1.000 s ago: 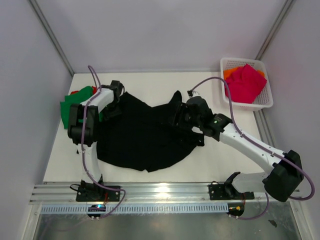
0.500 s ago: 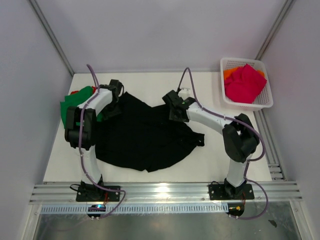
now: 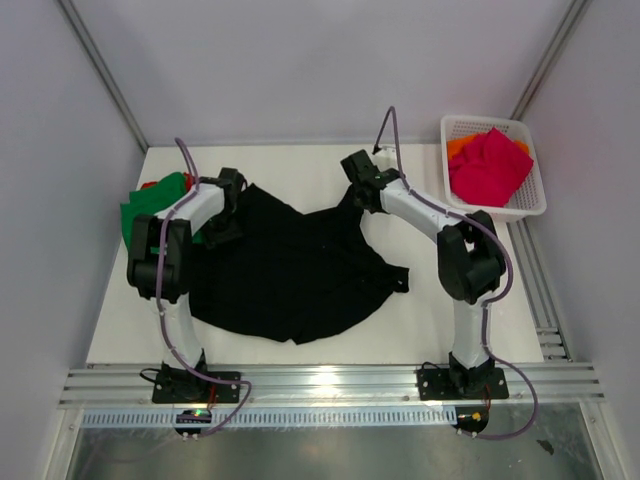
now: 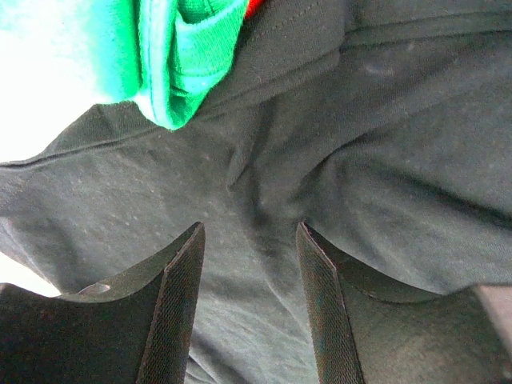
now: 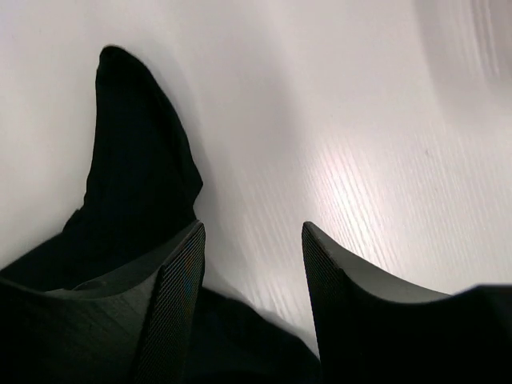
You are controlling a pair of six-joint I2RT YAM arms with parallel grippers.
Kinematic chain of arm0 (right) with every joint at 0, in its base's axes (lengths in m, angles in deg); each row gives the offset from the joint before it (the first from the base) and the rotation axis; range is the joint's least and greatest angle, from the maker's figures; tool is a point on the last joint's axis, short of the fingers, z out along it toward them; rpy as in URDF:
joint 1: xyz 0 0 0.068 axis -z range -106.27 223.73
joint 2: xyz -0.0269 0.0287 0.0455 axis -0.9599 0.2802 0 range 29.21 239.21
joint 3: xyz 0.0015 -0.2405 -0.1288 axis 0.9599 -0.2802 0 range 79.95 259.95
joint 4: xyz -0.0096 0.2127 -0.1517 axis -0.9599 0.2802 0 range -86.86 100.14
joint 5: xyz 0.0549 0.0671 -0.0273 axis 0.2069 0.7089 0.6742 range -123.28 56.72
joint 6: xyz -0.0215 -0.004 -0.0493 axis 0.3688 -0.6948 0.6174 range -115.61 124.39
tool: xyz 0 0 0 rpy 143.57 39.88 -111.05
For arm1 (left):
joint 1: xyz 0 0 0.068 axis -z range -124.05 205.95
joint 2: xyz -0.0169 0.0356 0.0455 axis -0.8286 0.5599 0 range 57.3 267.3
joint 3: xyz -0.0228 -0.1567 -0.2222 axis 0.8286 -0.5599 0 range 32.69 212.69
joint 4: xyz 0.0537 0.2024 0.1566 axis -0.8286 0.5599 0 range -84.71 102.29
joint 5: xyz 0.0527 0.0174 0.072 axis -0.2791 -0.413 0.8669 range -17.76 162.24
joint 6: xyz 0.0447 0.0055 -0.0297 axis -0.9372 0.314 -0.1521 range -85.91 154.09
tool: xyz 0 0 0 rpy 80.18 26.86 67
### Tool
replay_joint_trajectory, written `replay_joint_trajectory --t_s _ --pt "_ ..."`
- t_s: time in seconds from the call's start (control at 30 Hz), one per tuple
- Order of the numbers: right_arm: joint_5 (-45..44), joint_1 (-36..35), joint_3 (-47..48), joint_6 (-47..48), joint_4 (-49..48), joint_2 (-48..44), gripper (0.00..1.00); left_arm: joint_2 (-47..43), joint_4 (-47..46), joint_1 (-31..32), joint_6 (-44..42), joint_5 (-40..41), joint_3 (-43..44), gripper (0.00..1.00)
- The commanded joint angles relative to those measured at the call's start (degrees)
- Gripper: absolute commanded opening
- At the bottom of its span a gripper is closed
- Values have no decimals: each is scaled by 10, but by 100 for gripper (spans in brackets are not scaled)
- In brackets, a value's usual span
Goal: Fold and stack the t-shirts
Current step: Flatten out the tshirt
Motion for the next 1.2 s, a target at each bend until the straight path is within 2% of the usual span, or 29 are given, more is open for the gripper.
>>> replay_joint_trajectory --t_s 0.0,0.27,0.37,0.83,0.87,0.9,0.93,1.03,1.17 --pt "47 25 -12 55 -103 -2 56 -36 -15 1 2 -8 -3 52" --pt "264 50 -10 75 -210 38 56 -39 -12 1 2 -11 -1 52" --pt "293 51 4 65 -215 56 56 -35 -11 2 3 -6 0 52" --pt "289 50 42 86 -192 78 55 -23 -12 2 1 -5 7 52" --pt "289 51 43 86 -190 80 53 -21 -12 1 0 -5 8 52" --pt "289 51 46 87 -189 83 45 -20 -10 1 0 -4 10 52" --pt "289 52 54 87 -177 88 42 -18 -9 1 0 -1 12 52" --pt "247 52 90 69 -102 102 50 -17 -8 1 -2 2 15 52" --pt "216 53 56 75 -115 87 53 -13 -8 1 -2 -3 19 52"
